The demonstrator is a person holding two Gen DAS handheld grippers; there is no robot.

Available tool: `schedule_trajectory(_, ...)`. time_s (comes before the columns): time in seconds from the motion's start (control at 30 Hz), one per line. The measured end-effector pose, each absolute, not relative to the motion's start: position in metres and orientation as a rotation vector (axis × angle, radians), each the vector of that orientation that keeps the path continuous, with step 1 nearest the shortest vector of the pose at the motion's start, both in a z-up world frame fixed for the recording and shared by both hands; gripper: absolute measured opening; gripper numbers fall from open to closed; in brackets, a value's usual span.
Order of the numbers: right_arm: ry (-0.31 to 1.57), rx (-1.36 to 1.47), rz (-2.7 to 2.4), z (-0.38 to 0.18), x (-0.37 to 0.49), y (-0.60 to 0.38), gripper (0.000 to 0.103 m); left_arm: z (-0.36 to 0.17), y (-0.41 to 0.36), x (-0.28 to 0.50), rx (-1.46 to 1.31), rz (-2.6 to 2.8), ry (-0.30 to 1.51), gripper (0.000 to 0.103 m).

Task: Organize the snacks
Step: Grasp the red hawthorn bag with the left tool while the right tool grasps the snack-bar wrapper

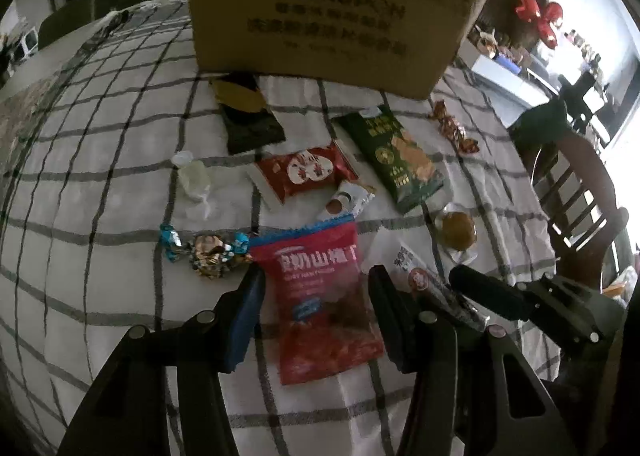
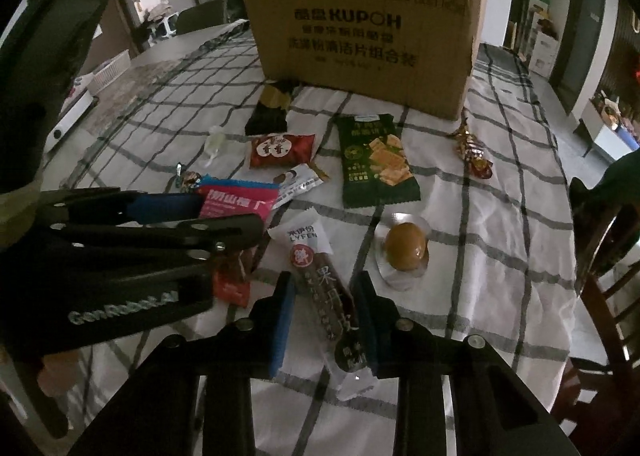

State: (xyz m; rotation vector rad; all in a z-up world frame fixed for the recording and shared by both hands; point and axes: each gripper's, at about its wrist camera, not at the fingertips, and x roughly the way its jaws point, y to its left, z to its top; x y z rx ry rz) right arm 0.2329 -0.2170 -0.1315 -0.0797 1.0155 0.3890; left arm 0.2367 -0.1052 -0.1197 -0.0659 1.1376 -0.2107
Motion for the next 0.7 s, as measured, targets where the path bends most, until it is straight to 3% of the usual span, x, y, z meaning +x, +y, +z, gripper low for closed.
schedule_trajectory(0.7,0.946,-0.022,0.366,-0.120,0.228,-0.221,0.022,-0.108,-0.102,0.228,-0.036,-0.243,1.106,0.034)
